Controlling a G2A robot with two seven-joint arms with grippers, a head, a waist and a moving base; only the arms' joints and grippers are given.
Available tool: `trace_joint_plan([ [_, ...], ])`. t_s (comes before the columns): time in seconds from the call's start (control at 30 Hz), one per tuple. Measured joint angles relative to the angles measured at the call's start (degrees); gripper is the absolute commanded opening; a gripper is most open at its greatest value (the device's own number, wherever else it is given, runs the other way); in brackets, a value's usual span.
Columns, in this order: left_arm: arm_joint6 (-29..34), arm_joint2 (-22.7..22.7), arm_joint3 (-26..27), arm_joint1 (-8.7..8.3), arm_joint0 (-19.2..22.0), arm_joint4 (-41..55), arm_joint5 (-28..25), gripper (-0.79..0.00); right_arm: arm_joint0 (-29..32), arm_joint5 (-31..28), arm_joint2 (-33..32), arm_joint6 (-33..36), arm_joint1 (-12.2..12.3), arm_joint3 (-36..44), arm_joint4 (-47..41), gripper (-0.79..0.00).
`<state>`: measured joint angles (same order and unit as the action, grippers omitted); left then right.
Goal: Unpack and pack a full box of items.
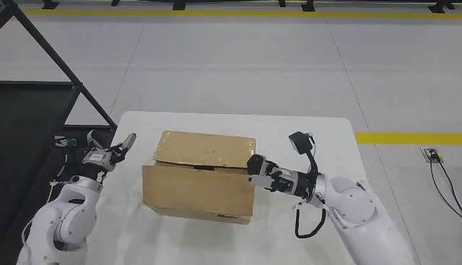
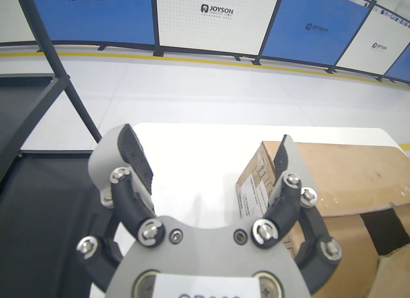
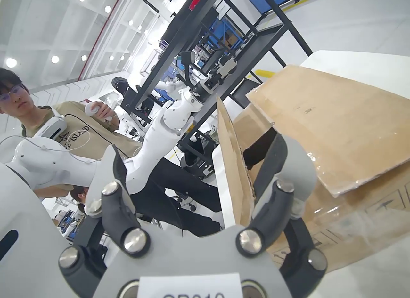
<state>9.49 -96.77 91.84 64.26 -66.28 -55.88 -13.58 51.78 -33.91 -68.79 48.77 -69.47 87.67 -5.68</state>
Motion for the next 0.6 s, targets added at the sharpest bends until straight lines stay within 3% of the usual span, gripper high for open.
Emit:
trace_joint_plan([
  [0.23,1.31,0.28,-0.46,0.11,0.62,3.39,-0.08,0.000,-1.49,3.38,0.49,1.28,-0.05,-2.37,-4.07,0.000],
  [0.4,5.28,0.13,-2.24,-0.19,3.53,6.42,-2.82,0.000,-3.33,1.66,1.65,11.49,0.17,-3.79,-12.67,0.000],
  [0.6,7.52,0.36,-2.45,-0.67,4.12,6.82,-8.02,0.000,-1.88,-0.13,0.78,21.42,1.09,-2.07,-19.24,0.000],
])
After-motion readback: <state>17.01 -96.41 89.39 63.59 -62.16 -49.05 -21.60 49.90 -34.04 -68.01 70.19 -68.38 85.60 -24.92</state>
